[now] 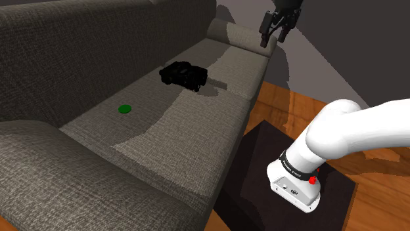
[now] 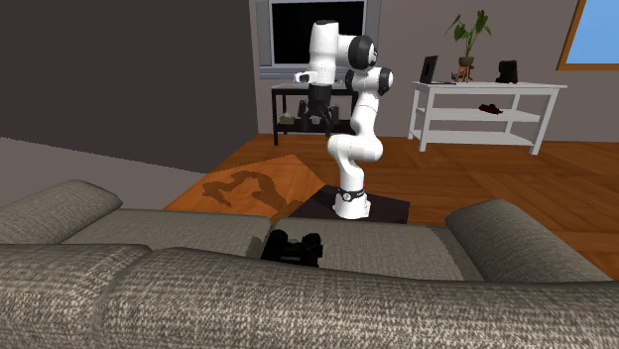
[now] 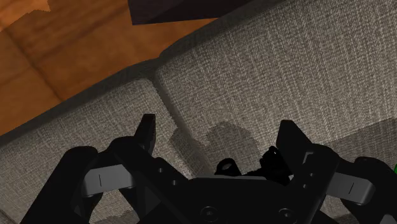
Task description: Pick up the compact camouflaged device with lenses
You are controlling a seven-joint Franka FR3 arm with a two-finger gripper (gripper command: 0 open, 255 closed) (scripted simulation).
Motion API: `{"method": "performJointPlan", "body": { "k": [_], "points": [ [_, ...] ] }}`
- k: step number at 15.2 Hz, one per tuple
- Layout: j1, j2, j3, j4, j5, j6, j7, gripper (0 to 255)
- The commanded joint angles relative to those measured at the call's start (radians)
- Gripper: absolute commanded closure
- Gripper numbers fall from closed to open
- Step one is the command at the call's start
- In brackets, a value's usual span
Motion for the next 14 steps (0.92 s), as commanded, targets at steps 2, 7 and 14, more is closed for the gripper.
{"method": "performJointPlan", "body": {
  "k": [2,7,14],
  "points": [
    [0.005,0.028,-0.002,-0.003,0.005,0.027,-0.003,0],
    [0.032,0.179,-0.01,0.002,0.032,0.157,-0.022,0],
    [0.07,0.415,-0.015,0.06,0.078,0.312,-0.061,0]
  ]
}}
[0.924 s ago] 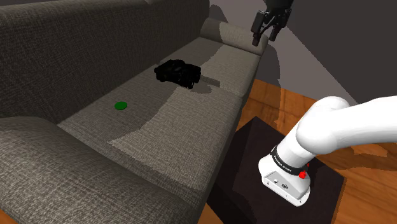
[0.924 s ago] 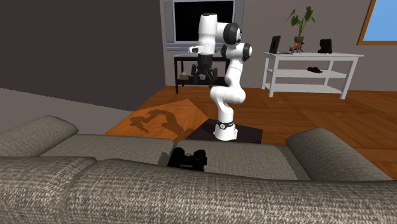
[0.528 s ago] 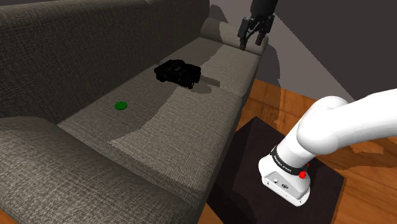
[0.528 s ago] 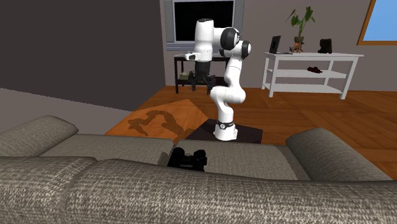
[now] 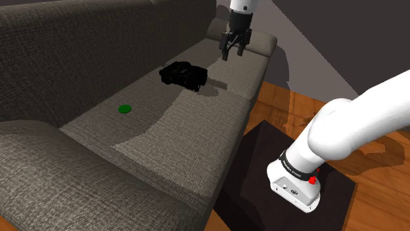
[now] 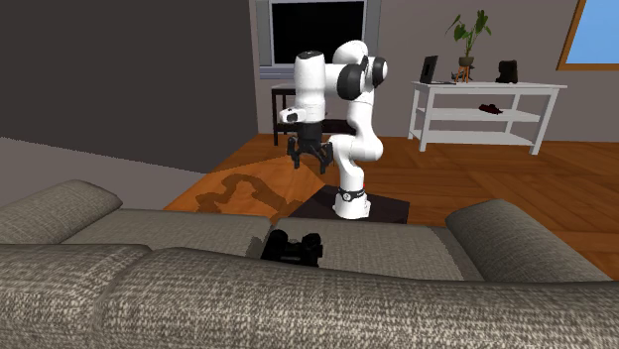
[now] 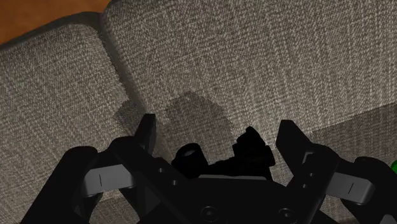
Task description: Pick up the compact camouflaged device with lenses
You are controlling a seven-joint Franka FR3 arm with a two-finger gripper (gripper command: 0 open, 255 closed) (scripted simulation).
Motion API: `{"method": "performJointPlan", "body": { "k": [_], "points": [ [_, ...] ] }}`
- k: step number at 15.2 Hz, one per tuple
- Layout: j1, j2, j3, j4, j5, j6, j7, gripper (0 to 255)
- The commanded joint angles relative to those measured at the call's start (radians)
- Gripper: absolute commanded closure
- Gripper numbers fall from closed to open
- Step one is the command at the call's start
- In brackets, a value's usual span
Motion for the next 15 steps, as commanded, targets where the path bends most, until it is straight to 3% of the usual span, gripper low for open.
{"method": "performJointPlan", "body": {
  "k": [1,15],
  "points": [
    [0.012,0.07,0.002,0.024,0.016,0.04,-0.01,0],
    [0.062,0.557,0.033,0.311,0.118,0.194,-0.103,0]
  ]
}}
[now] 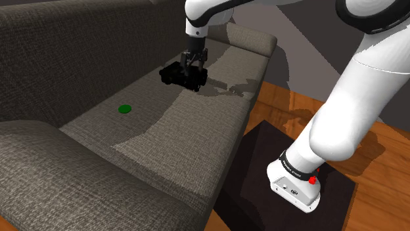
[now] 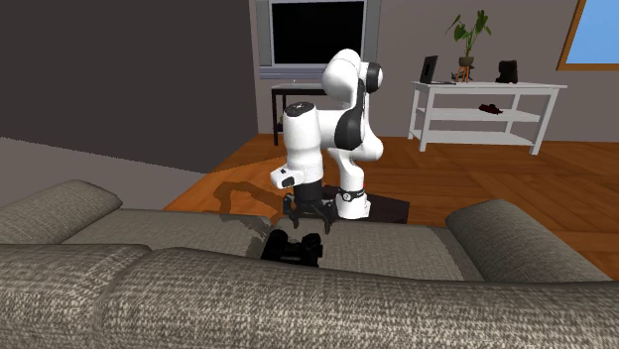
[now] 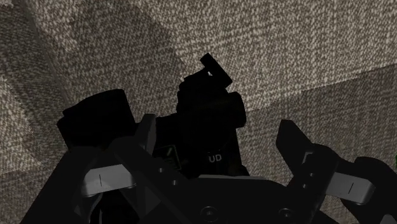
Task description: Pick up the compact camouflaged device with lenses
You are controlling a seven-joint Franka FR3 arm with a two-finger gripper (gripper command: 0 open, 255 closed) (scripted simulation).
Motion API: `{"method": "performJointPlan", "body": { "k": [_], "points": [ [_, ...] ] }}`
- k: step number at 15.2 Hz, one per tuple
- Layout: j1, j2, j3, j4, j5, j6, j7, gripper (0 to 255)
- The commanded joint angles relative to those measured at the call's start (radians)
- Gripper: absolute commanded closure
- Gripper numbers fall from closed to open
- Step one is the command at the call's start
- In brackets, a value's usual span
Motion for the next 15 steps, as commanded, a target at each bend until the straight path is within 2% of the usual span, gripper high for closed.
{"method": "performJointPlan", "body": {
  "k": [1,7,9,10,15],
  "points": [
    [0.0,0.035,0.002,0.013,0.006,0.019,-0.009,0],
    [0.0,0.072,0.003,-0.029,0.01,0.099,-0.015,0],
    [0.0,0.072,0.003,-0.029,0.01,0.099,-0.015,0],
    [0.0,0.073,0.003,-0.029,0.009,0.1,-0.015,255],
    [0.0,0.072,0.003,-0.029,0.009,0.099,-0.015,255]
  ]
}}
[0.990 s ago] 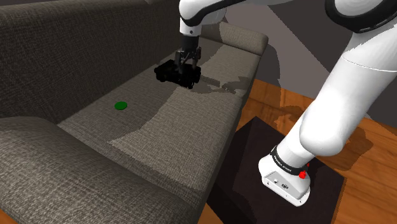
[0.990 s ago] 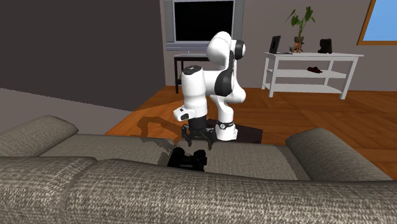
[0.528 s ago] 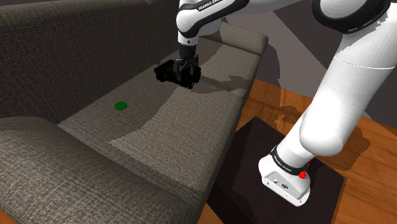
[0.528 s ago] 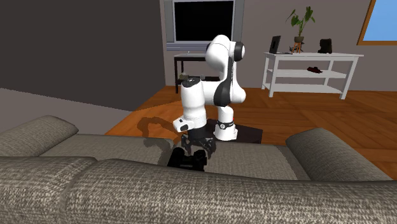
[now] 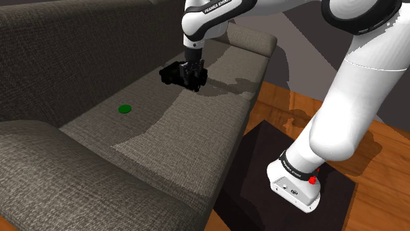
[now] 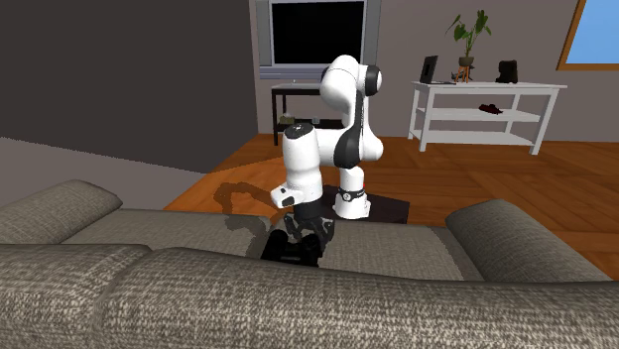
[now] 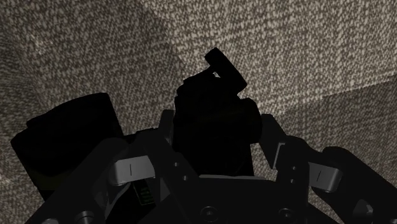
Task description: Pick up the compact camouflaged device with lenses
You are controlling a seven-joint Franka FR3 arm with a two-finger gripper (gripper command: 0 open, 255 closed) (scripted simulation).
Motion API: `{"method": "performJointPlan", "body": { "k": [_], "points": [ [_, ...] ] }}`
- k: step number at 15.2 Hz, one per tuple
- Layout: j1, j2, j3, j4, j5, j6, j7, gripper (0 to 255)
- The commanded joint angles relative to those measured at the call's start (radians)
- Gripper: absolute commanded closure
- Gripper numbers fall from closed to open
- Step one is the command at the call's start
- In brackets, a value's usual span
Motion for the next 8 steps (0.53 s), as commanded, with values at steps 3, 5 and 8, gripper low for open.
{"method": "performJointPlan", "body": {
  "k": [3,5,8],
  "points": [
    [0.0,0.0,-0.001,-0.001,0.0,0.001,0.0,255],
    [0.0,-0.006,0.0,0.006,-0.001,-0.012,0.002,255],
    [0.0,-0.023,-0.001,0.025,-0.003,-0.048,0.004,255]
  ]
}}
